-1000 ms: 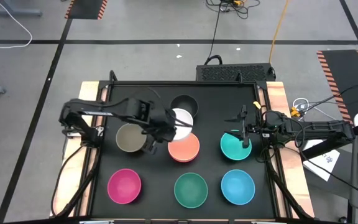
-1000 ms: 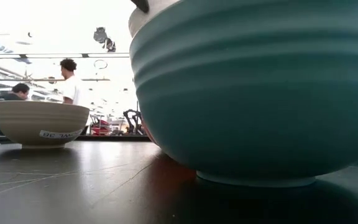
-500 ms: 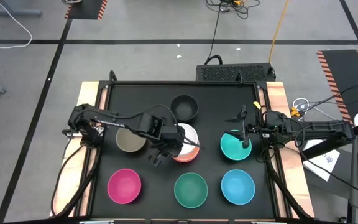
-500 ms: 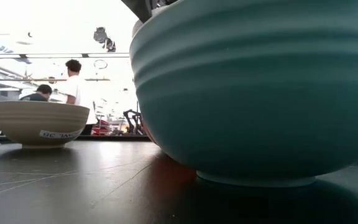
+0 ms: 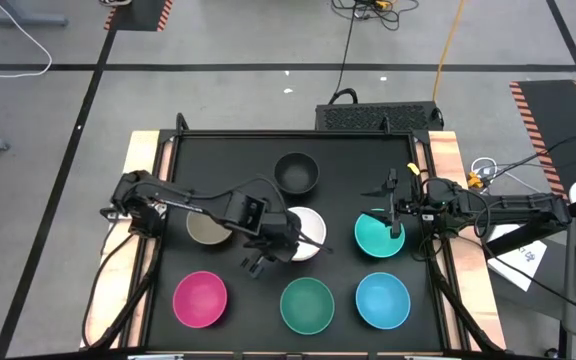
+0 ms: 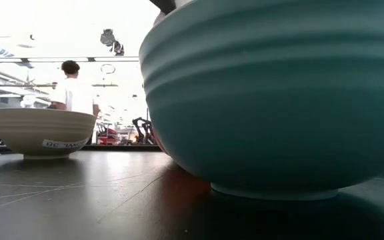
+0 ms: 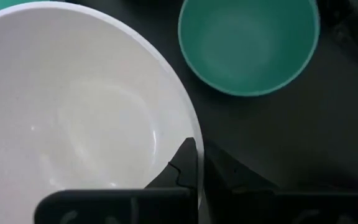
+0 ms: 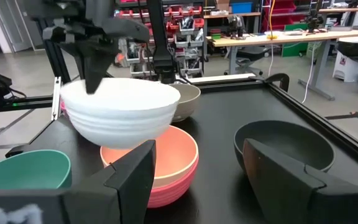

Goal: Nest bowls inside each other
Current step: Stack the white bowl on the light orange bowl

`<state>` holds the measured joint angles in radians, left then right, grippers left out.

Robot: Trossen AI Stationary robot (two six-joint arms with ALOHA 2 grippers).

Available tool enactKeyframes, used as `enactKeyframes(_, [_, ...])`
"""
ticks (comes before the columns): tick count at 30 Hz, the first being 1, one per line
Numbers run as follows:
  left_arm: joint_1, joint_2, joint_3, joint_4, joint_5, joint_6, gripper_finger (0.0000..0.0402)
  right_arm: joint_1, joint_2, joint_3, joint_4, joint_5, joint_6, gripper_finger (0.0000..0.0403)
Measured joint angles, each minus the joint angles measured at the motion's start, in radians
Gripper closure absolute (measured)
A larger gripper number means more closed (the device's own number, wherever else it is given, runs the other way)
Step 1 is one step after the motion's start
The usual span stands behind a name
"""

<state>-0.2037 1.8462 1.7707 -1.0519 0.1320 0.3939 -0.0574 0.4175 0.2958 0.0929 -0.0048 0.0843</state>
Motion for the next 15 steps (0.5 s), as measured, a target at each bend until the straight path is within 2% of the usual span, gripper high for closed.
enactKeyframes(10, [0.008,0.110,0.000,0.003,0.023,0.015,0.0396,0.000,0.000,0.000,0.001,0.000,0.001,0.0167])
enactKeyframes(15, [0.014,0.146,0.000,0.006,-0.008,0.024,0.0395,0.000,0.000,0.000,0.003,0.000,0.001,0.0167])
